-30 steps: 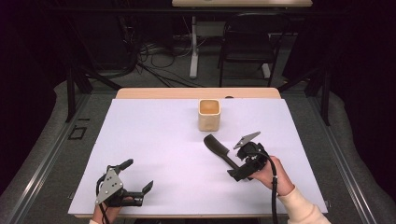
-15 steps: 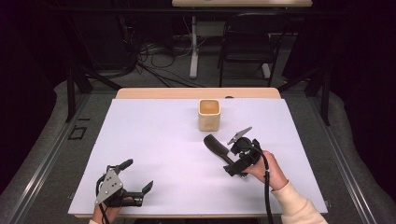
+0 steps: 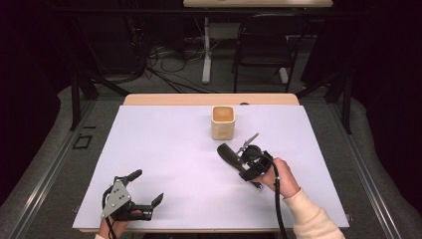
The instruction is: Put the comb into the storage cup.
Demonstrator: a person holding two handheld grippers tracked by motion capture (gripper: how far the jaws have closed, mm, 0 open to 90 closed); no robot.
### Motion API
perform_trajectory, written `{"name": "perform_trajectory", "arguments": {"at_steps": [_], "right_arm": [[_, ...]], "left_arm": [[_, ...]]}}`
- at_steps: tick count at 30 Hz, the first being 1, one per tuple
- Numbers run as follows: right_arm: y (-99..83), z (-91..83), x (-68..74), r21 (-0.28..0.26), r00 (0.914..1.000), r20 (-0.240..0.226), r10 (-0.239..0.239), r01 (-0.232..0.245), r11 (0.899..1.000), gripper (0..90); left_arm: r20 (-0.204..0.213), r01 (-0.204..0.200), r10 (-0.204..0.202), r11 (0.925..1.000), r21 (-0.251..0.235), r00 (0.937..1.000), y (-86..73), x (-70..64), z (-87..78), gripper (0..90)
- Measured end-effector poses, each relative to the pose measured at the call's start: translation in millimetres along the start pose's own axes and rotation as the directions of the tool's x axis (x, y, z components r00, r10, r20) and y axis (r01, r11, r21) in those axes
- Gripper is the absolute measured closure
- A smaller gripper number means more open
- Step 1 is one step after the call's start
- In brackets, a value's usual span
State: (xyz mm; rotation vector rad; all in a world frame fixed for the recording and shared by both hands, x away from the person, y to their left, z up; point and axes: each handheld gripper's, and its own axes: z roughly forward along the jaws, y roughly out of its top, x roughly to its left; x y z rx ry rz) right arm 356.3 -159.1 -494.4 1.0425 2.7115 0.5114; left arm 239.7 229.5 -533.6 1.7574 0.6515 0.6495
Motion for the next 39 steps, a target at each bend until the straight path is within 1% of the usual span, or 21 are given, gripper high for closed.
{"name": "perform_trajectory", "arguments": {"at_steps": [1,4,5,8,9,10,15,16,18,20,23,25,29,33,36,37,39], "right_arm": [[2.9,3.8,-0.9,0.014,1.0,0.003,-0.007,0.007,1.0,54.2],[5.1,6.8,-1.4,0.029,1.0,-0.002,-0.001,0.001,1.0,56.6],[8.1,10.6,-2.0,0.049,1.0,0.007,-0.004,0.003,0.999,59.1],[11.3,14.8,-2.6,0.068,0.9998,0.021,-0.007,0.006,0.998,61.5],[12.6,16.2,-2.7,0.083,0.9995,0.03,-0.006,0.004,0.997,61.5],[13.5,17.9,-3.1,0.084,0.9993,0.037,-0.01,0.007,0.996,62.1],[17.4,25.6,-2.5,0.112,0.9994,0.034,-0.004,0.0,0.994,64.1],[18.0,27.0,-2.5,0.113,0.9995,0.03,-0.005,0.002,0.994,65.8],[19.7,29.7,-2.5,0.12,0.9996,0.027,-0.001,-0.002,0.993,66.0],[20.9,31.8,-3.7,0.127,0.9993,0.037,0.004,-0.008,0.992,65.9],[21.4,34.0,-4.2,0.129,0.9991,0.036,0.021,-0.025,0.991,66.7],[21.5,35.5,-4.8,0.131,0.9989,0.043,0.016,-0.021,0.991,66.8],[20.7,38.4,-5.6,0.14,0.9983,0.047,0.035,-0.041,0.989,67.4],[20.4,40.3,-5.3,0.15,0.9981,0.051,0.033,-0.04,0.988,68.1],[20.2,41.1,-4.8,0.153,0.9975,0.056,0.042,-0.051,0.987,68.9],[20.2,41.4,-5.0,0.155,0.9978,0.058,0.033,-0.041,0.987,69.0],[20.3,42.0,-3.9,0.157,0.9974,0.059,0.041,-0.05,0.986,69.3]], "left_arm": [[0.003,0.0,0.0,1.0,0.0,1.0,0.1,0.2,0.2,0.9],[0.004,-0.001,0.001,1.0,0.0,1.0,0.2,0.2,0.3,0.9],[0.005,-0.001,0.001,1.0,0.0,1.0,0.2,0.2,0.4,0.9],[0.005,-0.004,0.004,1.0,0.002,1.0,0.3,0.3,0.6,0.9],[0.003,-0.003,0.003,1.0,0.003,1.0,0.3,0.1,0.7,0.9],[0.003,-0.003,0.003,1.0,0.007,1.0,0.2,0.0,0.9,1.0],[0.003,-0.002,0.002,1.0,0.007,1.0,0.1,0.2,0.9,1.0],[0.003,-0.002,0.002,1.0,0.007,1.0,0.1,0.2,0.9,1.0],[0.004,-0.001,0.001,1.0,0.007,1.0,0.1,0.2,1.0,1.0],[0.005,0.0,0.0,1.0,0.01,1.0,0.0,0.2,1.1,1.0],[0.005,0.003,-0.003,0.9999,0.01,1.0,-0.1,0.2,1.3,1.0],[0.005,0.003,-0.003,0.9999,0.01,1.0,-0.1,0.2,1.2,1.0],[0.001,0.006,-0.006,0.9999,0.008,1.0,0.0,0.2,1.1,1.1],[0.0,0.004,-0.004,1.0,0.007,1.0,0.1,0.6,0.8,1.1],[0.0,0.003,-0.003,1.0,0.006,1.0,0.2,0.5,0.6,1.1],[0.0,0.003,-0.003,1.0,0.007,1.0,0.2,0.5,0.7,1.1],[0.003,0.005,-0.005,1.0,0.008,1.0,0.2,0.3,1.0,1.1]]}}
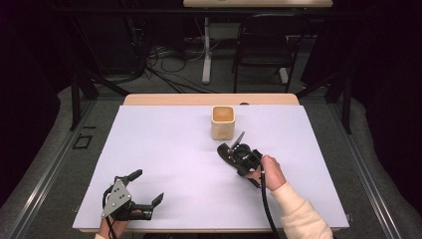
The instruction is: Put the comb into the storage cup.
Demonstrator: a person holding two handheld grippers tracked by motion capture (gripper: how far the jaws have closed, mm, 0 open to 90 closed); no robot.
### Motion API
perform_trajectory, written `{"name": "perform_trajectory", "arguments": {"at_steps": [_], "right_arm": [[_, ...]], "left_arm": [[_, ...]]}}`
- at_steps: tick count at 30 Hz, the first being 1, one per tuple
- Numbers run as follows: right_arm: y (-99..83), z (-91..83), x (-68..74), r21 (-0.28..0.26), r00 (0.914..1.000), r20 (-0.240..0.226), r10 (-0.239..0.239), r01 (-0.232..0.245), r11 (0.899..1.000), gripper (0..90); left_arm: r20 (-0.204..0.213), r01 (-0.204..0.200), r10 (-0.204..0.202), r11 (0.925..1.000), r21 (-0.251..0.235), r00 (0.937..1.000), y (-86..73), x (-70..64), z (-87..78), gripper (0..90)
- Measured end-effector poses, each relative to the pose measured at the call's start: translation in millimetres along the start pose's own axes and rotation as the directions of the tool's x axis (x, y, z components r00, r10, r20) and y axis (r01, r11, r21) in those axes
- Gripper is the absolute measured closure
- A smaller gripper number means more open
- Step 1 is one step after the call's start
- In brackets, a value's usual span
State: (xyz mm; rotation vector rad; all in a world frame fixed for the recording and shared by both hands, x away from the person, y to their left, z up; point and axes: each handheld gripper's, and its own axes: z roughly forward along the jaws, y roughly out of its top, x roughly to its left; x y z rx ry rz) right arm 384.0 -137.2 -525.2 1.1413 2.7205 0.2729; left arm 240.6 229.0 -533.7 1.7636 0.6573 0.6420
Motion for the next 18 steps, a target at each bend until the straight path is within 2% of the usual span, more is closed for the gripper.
{"name": "perform_trajectory", "arguments": {"at_steps": [8,9,18], "right_arm": [[-0.7,0.1,-1.2,0.022,1.0,0.003,-0.008,0.008,1.0,70.6],[-1.1,2.0,-1.2,0.005,1.0,0.003,-0.008,0.008,1.0,70.8],[-2.1,2.4,-2.1,-0.001,1.0,-0.002,0.003,-0.003,1.0,72.3]], "left_arm": [[-0.001,0.0,0.0,1.0,0.0,1.0,0.0,-0.4,0.0,1.2],[-0.001,-0.002,0.002,1.0,0.0,1.0,0.0,-0.3,-0.1,1.2],[-0.001,-0.004,0.004,1.0,0.0,1.0,0.0,0.0,-0.2,1.2]]}}
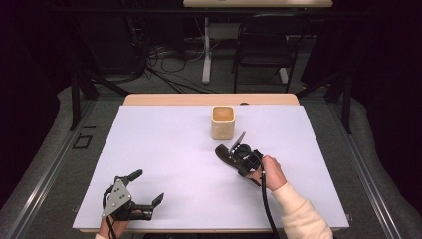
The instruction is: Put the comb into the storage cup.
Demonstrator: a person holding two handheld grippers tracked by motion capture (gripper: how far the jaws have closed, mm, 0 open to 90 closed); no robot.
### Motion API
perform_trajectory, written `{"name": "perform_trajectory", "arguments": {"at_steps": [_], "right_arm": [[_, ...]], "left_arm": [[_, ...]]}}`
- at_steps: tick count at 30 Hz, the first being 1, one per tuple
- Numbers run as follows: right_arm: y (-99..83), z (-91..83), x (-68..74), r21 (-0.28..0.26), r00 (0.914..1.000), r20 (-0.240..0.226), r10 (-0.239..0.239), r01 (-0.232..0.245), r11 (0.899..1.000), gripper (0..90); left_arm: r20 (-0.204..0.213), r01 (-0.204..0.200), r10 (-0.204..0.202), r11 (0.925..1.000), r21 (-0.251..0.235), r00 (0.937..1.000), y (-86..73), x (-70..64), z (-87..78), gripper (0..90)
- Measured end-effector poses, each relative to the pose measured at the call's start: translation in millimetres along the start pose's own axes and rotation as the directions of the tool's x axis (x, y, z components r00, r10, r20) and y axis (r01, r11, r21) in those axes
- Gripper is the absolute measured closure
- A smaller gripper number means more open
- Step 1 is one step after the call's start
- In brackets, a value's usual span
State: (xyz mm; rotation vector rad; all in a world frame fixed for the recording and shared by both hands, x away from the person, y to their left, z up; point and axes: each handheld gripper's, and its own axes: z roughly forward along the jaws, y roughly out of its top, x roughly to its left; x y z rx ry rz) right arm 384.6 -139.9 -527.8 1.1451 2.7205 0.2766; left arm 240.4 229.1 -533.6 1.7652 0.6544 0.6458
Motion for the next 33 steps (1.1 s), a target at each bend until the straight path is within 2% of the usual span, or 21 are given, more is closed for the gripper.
{"name": "perform_trajectory", "arguments": {"at_steps": [4,6,7,21,28,33], "right_arm": [[-0.9,-0.8,-0.2,0.002,0.9999,0.005,-0.016,0.016,1.0,72.5],[-1.3,-2.8,-1.0,0.02,0.9997,0.005,-0.026,0.026,0.999,72.6],[-2.3,-2.2,-0.8,-0.002,0.9998,0.002,-0.018,0.018,1.0,72.6],[-12.7,-20.0,-6.1,-0.055,0.9998,0.002,-0.018,0.018,0.998,72.5],[-19.6,-29.0,-8.5,-0.107,0.9999,-0.014,-0.009,0.008,0.994,72.5],[-23.1,-30.2,-8.8,-0.135,0.9993,-0.031,-0.022,0.018,0.991,72.5]], "left_arm": [[0.0,-0.001,0.001,1.0,0.0,1.0,0.0,0.1,-0.2,1.2],[-0.001,-0.002,0.002,1.0,-0.001,1.0,0.1,0.1,-0.2,1.2],[-0.001,-0.002,0.002,1.0,-0.001,1.0,0.1,0.1,-0.2,1.2],[-0.002,-0.001,0.001,1.0,0.001,1.0,-0.1,0.1,0.1,1.2],[-0.004,0.006,-0.006,1.0,0.002,1.0,-0.4,0.2,0.4,1.2],[-0.005,0.006,-0.006,1.0,0.003,1.0,-0.4,0.4,0.3,1.2]]}}
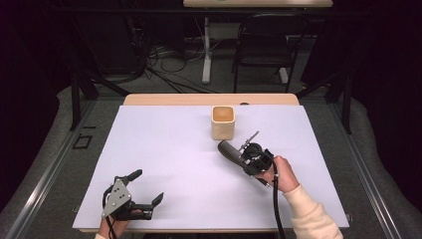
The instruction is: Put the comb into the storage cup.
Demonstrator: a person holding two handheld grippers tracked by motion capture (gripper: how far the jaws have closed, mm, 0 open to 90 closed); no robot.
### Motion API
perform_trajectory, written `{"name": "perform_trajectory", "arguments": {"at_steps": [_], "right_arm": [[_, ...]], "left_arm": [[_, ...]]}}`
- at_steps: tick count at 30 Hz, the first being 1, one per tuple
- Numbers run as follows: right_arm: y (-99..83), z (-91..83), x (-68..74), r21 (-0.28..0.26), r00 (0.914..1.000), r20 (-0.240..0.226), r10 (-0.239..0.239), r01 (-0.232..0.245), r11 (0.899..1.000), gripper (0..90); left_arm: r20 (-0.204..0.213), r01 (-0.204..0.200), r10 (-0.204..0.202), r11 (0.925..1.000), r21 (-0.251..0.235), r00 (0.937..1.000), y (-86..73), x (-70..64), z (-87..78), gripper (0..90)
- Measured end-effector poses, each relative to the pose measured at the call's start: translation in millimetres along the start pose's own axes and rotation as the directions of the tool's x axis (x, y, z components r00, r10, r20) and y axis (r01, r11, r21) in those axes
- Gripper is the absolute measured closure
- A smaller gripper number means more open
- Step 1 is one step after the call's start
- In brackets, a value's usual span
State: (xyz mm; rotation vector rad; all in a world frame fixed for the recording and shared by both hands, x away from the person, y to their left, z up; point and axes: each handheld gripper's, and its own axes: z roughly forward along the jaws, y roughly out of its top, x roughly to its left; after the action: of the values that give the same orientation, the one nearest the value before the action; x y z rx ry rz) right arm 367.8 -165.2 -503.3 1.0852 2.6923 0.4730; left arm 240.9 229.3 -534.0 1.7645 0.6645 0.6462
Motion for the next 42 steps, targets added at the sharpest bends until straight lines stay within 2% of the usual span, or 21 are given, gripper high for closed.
{"name": "perform_trajectory", "arguments": {"at_steps": [9,19,20,26,38,40,41,42], "right_arm": [[-4.3,-8.1,1.2,-0.062,0.9987,-0.049,-0.011,0.008,0.998,72.5],[-11.9,-15.2,-3.3,-0.112,0.9997,-0.023,-0.002,-0.001,0.994,72.6],[-13.0,-16.2,-3.2,-0.12,0.9996,-0.027,0.008,-0.012,0.993,72.6],[-18.7,-21.6,-5.5,-0.171,0.9995,-0.03,0.004,-0.009,0.985,72.5],[-27.6,-30.8,-7.0,-0.236,0.9996,-0.027,0.011,-0.017,0.972,72.6],[-28.2,-32.0,-7.3,-0.234,0.9997,-0.023,0.011,-0.016,0.972,72.6],[-29.6,-33.4,-7.9,-0.255,0.9996,-0.021,0.016,-0.021,0.967,72.6],[-29.6,-33.4,-7.9,-0.255,0.9996,-0.021,0.016,-0.021,0.967,72.6]], "left_arm": [[-0.003,-0.002,0.002,1.0,0.0,1.0,0.3,-0.6,0.4,1.3],[-0.003,0.0,0.0,1.0,0.004,1.0,0.1,-0.5,1.2,1.3],[-0.003,0.0,0.0,1.0,0.004,1.0,0.1,-0.6,1.3,1.3],[-0.005,0.0,0.0,1.0,0.003,1.0,0.1,-0.1,1.3,1.3],[-0.004,-0.001,0.001,1.0,0.005,1.0,0.1,-0.3,1.4,1.3],[-0.005,-0.001,0.001,1.0,0.005,1.0,0.1,-0.2,1.3,1.3],[-0.006,0.0,0.0,1.0,0.006,1.0,0.1,-0.2,1.3,1.3],[-0.006,0.0,0.0,1.0,0.006,1.0,0.1,-0.2,1.3,1.3]]}}
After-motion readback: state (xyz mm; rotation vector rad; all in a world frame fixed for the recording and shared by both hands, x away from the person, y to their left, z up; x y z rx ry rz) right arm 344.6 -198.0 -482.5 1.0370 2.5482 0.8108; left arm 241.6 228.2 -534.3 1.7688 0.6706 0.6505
